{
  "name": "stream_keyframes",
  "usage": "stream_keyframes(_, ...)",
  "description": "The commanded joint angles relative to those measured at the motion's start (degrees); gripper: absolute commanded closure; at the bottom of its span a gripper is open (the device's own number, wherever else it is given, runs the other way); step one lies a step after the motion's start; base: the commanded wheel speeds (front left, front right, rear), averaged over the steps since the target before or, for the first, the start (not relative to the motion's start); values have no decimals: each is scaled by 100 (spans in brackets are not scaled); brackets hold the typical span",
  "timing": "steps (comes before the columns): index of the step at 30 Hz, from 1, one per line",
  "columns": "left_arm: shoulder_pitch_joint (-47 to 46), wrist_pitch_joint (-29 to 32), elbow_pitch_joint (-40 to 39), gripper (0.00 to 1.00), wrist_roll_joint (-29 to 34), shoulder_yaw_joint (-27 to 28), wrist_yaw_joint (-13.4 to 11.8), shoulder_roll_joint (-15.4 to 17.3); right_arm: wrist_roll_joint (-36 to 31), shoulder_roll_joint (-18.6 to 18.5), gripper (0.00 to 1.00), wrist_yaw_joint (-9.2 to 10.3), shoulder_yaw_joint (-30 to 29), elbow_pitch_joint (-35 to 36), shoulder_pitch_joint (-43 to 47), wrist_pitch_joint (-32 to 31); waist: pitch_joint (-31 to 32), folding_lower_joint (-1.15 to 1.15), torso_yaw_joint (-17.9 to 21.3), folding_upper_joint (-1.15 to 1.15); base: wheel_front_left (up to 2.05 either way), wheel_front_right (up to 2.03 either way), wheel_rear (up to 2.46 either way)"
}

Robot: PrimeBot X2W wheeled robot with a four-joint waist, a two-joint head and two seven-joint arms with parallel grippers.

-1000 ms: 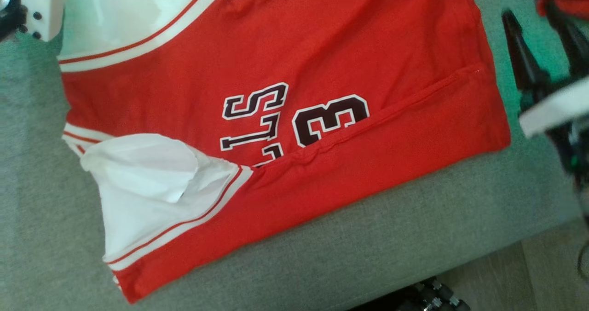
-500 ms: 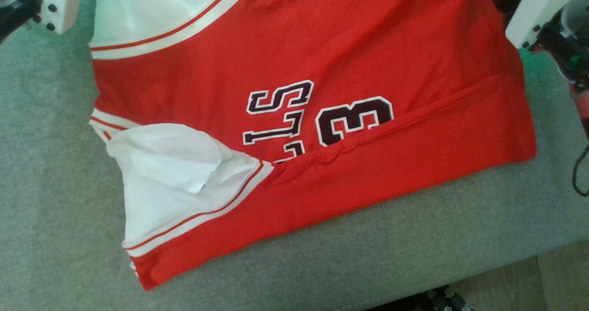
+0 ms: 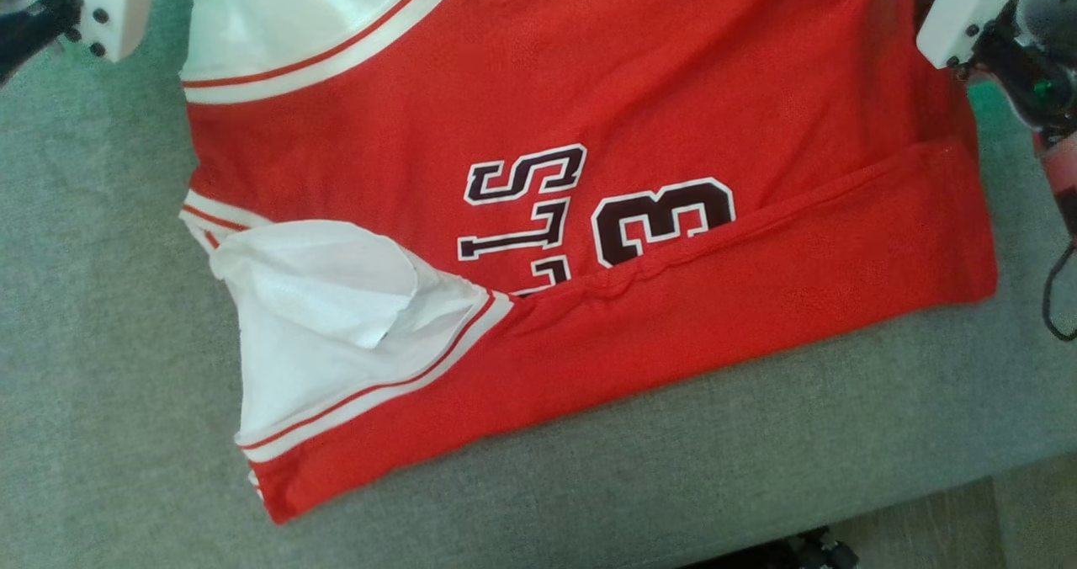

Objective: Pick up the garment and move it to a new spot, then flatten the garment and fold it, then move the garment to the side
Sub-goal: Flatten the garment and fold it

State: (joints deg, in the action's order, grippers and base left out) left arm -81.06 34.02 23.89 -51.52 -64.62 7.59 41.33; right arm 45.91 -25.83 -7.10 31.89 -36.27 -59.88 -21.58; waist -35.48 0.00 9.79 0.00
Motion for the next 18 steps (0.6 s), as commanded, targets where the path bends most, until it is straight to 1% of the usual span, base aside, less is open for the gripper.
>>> stream_keyframes(1, -395, -67, -46, 100, -40, 210, -10, 230, 80, -103, 100, -39, 44, 63, -91, 73, 9, 0, -10, 0, 0, 0, 0)
stream_keyframes(5, -469, -351, -40, 100, -10, 90, -10, 267, 107, -133, 100, -39, 74, -75, -168, 276, 46, 0, -20, 0, 0, 0, 0)
stream_keyframes(12, -705, -1237, 102, 100, 62, 86, -10, 233, 334, -207, 100, -39, -18, -169, -253, 671, 175, 0, -74, 0, 0, 0, 0)
stream_keyframes(14, -776, -1475, 104, 100, 43, 78, -10, 210, 426, -299, 100, -39, -71, -131, -235, 790, 218, 0, -123, 0, 0, 0, 0)
stream_keyframes(15, -814, -1705, 81, 100, -7, 67, -10, 209, 590, -384, 100, -39, -162, -53, -149, 909, 277, 0, -185, 0, 0, 0, 0)
stream_keyframes(18, -725, -2043, -48, 100, -175, 71, -10, 263, 819, -566, 100, -39, -259, 129, 123, 1028, 394, 0, -299, 0, 0, 0, 0)
